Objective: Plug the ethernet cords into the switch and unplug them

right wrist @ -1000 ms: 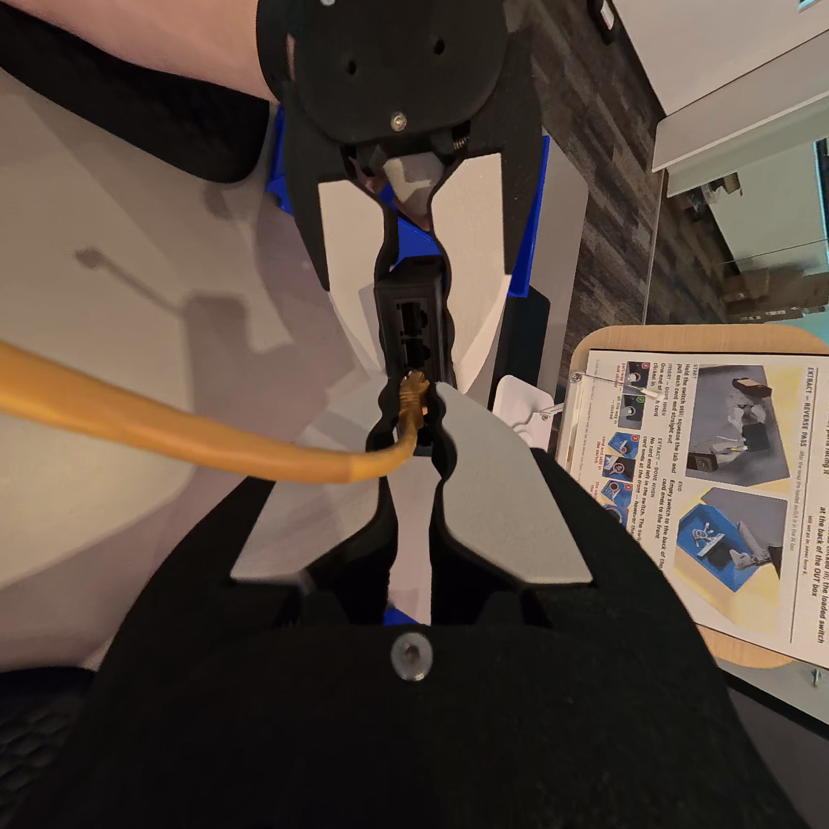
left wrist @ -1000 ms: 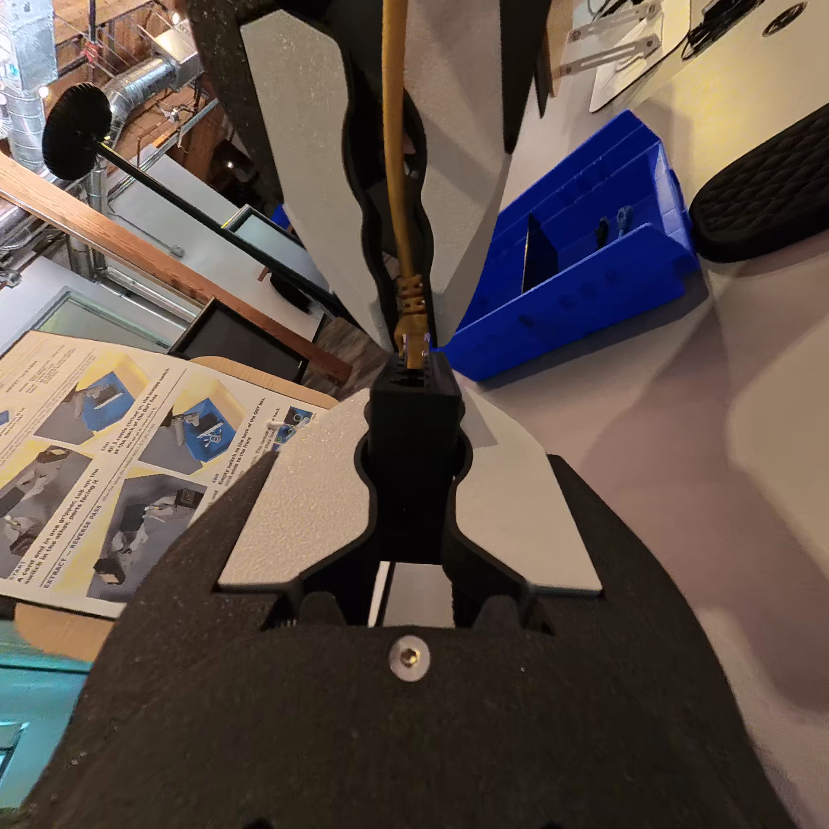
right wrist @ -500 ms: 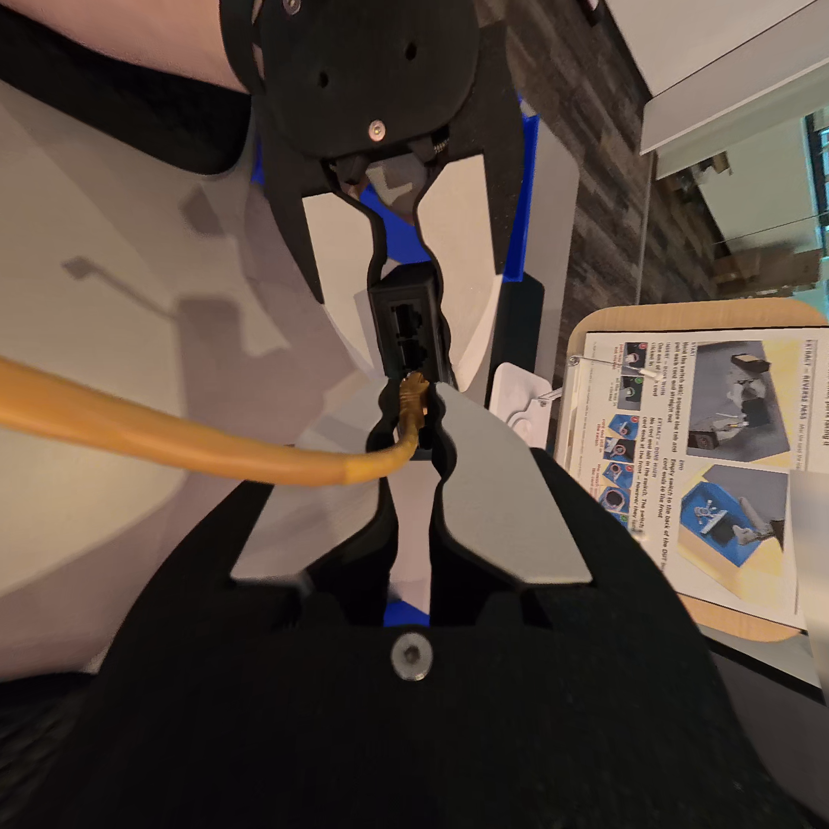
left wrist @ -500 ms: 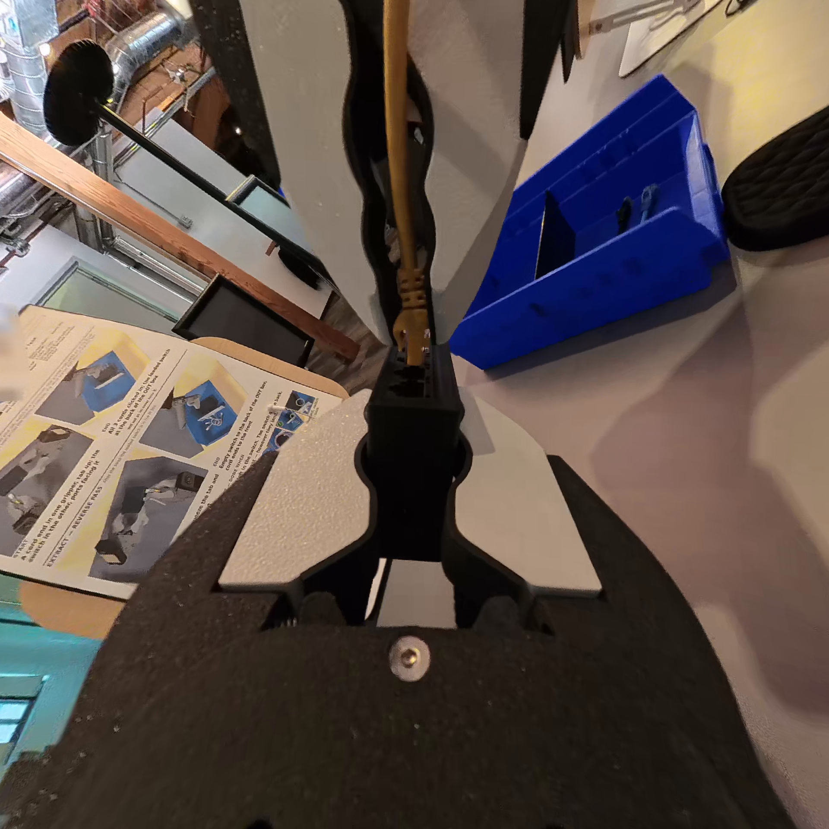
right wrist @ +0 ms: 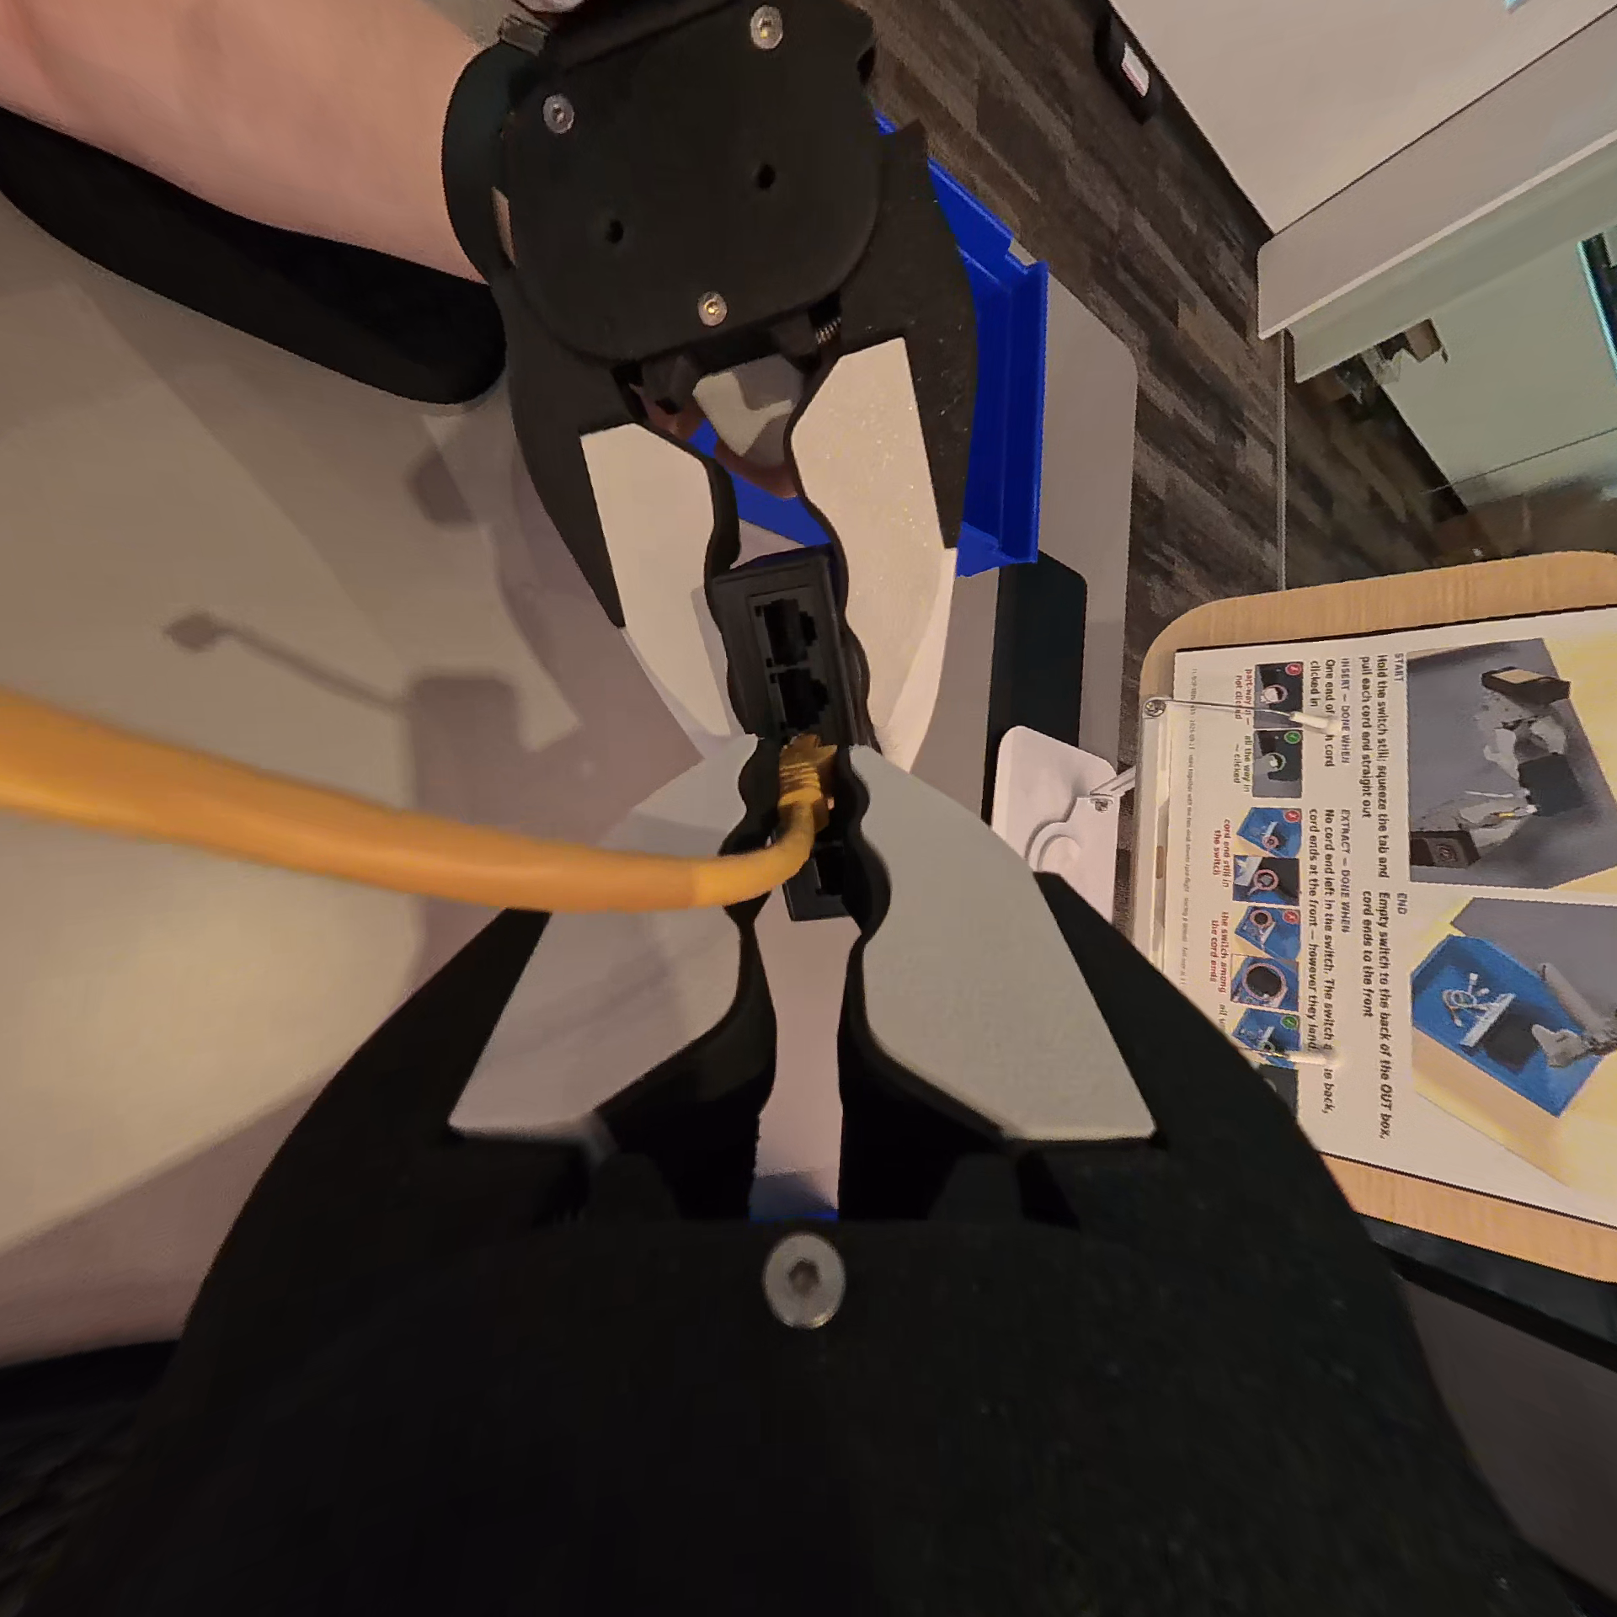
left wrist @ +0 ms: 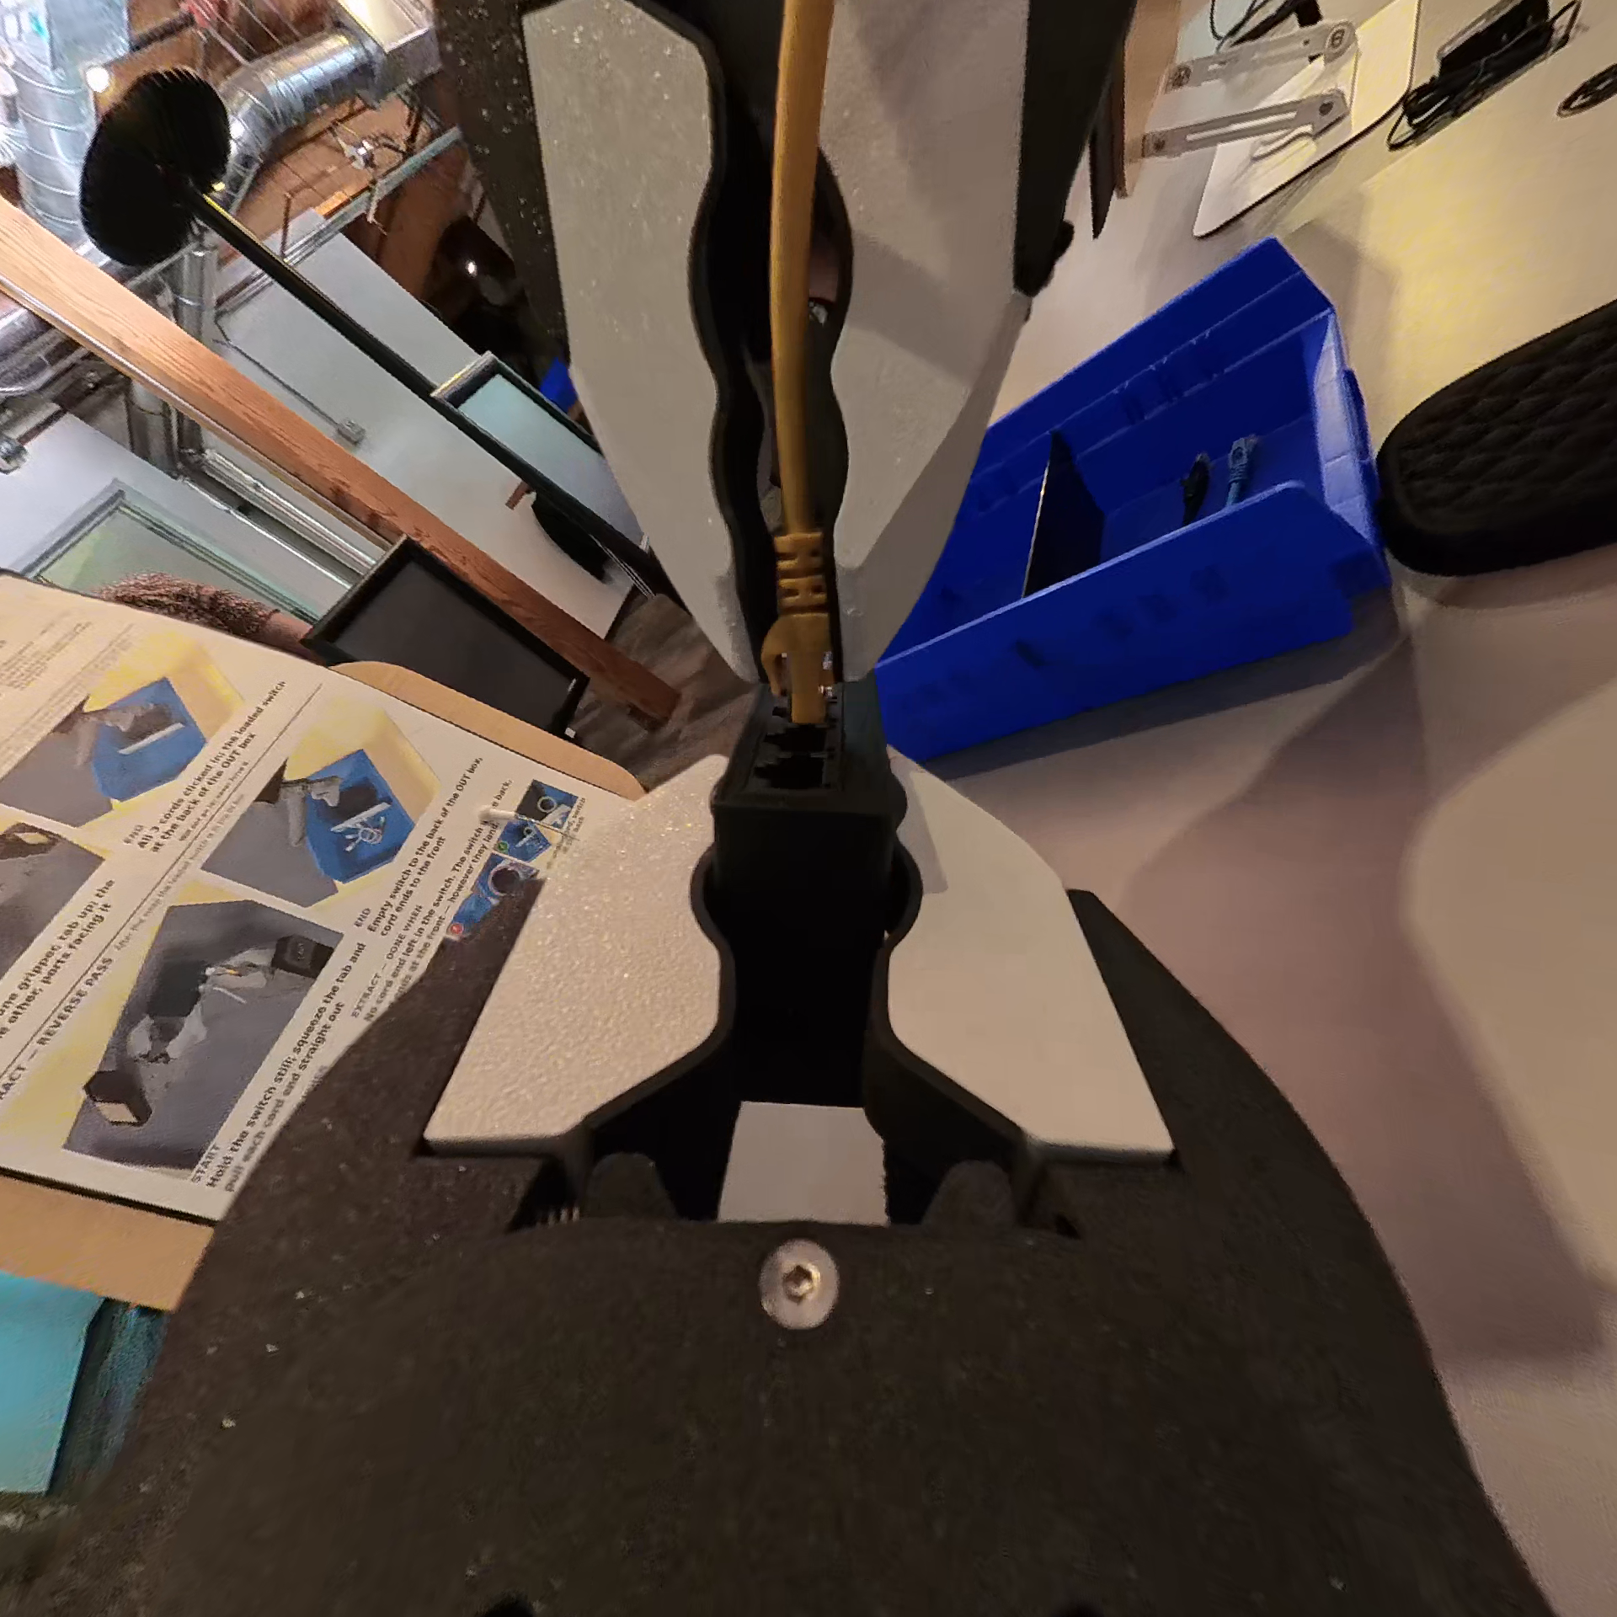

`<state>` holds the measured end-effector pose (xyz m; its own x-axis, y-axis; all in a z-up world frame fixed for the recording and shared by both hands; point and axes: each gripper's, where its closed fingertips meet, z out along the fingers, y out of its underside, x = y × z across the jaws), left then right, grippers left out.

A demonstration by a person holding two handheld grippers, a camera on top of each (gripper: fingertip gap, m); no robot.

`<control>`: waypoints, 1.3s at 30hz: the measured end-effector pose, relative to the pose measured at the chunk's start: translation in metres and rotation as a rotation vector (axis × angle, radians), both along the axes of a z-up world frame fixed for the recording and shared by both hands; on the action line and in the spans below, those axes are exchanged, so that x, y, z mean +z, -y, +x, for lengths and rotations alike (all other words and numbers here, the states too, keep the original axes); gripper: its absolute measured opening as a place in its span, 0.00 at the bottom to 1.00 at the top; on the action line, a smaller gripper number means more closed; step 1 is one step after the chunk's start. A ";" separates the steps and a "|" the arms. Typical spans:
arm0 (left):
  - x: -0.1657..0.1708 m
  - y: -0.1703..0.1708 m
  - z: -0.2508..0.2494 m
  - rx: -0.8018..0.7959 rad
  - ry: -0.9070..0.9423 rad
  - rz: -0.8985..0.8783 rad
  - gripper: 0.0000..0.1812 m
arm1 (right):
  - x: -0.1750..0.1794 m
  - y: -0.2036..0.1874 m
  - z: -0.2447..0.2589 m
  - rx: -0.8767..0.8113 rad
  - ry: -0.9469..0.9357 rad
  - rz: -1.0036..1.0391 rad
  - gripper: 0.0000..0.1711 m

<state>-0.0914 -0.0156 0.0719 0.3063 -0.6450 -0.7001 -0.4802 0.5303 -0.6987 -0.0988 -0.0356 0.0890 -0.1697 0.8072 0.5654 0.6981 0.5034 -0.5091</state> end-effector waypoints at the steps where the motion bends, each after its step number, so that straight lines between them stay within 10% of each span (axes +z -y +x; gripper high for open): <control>1: -0.001 0.000 0.000 0.008 -0.008 0.001 0.17 | -0.001 0.000 0.001 0.001 0.004 -0.004 0.06; 39: -0.011 -0.010 0.004 0.115 -0.081 0.036 0.17 | -0.011 -0.005 0.005 -0.060 0.072 0.010 0.06</control>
